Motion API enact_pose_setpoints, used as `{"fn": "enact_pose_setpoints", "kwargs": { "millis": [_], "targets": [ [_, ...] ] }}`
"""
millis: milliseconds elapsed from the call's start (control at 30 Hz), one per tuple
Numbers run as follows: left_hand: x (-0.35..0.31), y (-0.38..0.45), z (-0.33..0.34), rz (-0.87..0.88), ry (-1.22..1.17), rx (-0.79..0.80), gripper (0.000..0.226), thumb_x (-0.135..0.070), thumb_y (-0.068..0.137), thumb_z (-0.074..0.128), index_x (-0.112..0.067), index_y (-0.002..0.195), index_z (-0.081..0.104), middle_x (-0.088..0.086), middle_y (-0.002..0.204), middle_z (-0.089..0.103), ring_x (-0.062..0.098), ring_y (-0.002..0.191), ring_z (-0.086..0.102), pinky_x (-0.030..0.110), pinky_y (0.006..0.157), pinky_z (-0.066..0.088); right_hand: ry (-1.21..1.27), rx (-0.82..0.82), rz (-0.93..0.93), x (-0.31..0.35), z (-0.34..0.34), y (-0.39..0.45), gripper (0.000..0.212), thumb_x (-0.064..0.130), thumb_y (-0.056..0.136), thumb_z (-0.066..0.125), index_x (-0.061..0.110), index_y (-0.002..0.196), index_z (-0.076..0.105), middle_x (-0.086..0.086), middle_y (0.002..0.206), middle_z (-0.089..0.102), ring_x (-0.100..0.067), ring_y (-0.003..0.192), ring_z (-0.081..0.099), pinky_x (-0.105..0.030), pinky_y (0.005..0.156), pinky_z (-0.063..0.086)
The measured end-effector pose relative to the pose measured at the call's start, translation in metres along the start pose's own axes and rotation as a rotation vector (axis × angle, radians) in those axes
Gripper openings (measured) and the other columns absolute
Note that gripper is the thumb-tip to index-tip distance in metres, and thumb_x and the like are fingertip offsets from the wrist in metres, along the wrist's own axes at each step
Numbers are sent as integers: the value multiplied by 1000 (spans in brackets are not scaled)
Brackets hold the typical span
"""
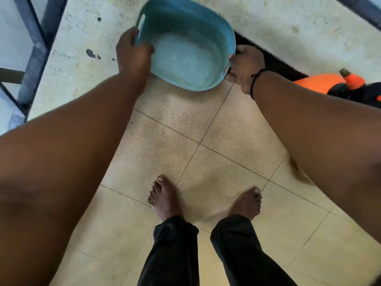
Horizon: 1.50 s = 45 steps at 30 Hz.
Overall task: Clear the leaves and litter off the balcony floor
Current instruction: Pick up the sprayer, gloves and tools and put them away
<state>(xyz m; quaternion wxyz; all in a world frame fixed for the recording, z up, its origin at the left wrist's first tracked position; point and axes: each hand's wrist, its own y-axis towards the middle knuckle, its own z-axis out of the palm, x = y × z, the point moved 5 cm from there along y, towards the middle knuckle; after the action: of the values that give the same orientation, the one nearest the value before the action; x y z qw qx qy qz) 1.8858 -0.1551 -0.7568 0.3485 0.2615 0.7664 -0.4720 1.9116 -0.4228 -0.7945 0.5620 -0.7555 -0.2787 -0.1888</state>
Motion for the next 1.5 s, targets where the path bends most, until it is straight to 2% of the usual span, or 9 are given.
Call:
{"fn": "enact_pose_setpoints", "kwargs": {
  "millis": [100,167,300,433,600,767,1000,1267,1500],
  "targets": [
    [-5,4,-1,44,37,3,54,-7,75,60,-4,129,56,5,112,62,13,101,61,7,64,43,47,40,7,3,-5,-1,44,2,92,55,14,134,51,-2,106,65,-14,82,67,-27,76,58],
    [-3,1,2,99,66,35,37,-16,72,58,-6,108,62,1,97,65,10,88,61,14,63,44,-40,-8,3,-7,-15,-9,52,7,90,60,16,139,43,-3,111,59,-12,81,59,-28,75,56],
    [32,-41,-2,153,347,77,51,-46,88,57,-27,135,56,-8,129,62,9,117,57,34,101,48,-417,-32,-122,-50,-35,-49,37,16,94,55,16,130,43,-11,120,59,-20,93,59,-31,78,51],
    [102,-129,-2,129,834,377,68,-46,99,51,-19,156,25,7,164,19,25,150,19,37,119,17,-796,166,-59,-127,-44,-108,49,23,96,54,14,141,35,-14,133,55,-31,115,57,-32,92,45],
    [183,-239,-9,91,1448,831,81,-58,99,31,-19,157,-8,9,164,-19,30,151,-16,48,122,-3,-1304,440,42,-205,-39,-184,59,31,94,51,15,145,28,-12,139,45,-32,124,46,-41,97,43],
    [189,-310,-26,48,1386,833,84,-62,96,32,-19,157,-6,12,164,-17,34,149,-20,52,118,-15,-1465,500,-172,-194,-14,-267,53,45,93,47,17,137,36,-7,135,44,-29,122,42,-41,89,34],
    [153,-373,-73,-83,1267,804,87,-66,96,32,-22,156,-13,10,162,-22,31,149,-21,53,118,-13,-1588,585,-259,-176,6,-352,72,58,93,42,17,148,23,-11,152,31,-33,141,24,-50,109,23],
    [66,-455,-177,-212,1032,500,85,-66,95,31,-23,158,-7,8,165,-14,30,151,-14,53,119,-9,-1661,678,-508,-65,37,-464,73,60,88,51,17,144,31,-9,142,46,-32,135,34,-43,102,38],
    [20,-573,-235,-331,876,301,84,-62,97,32,-22,158,-10,7,165,-15,29,151,-12,52,121,-8,-1971,852,-681,0,11,-574,75,58,89,50,18,148,26,-8,148,40,-33,141,27,-43,109,34]
  ]
}}
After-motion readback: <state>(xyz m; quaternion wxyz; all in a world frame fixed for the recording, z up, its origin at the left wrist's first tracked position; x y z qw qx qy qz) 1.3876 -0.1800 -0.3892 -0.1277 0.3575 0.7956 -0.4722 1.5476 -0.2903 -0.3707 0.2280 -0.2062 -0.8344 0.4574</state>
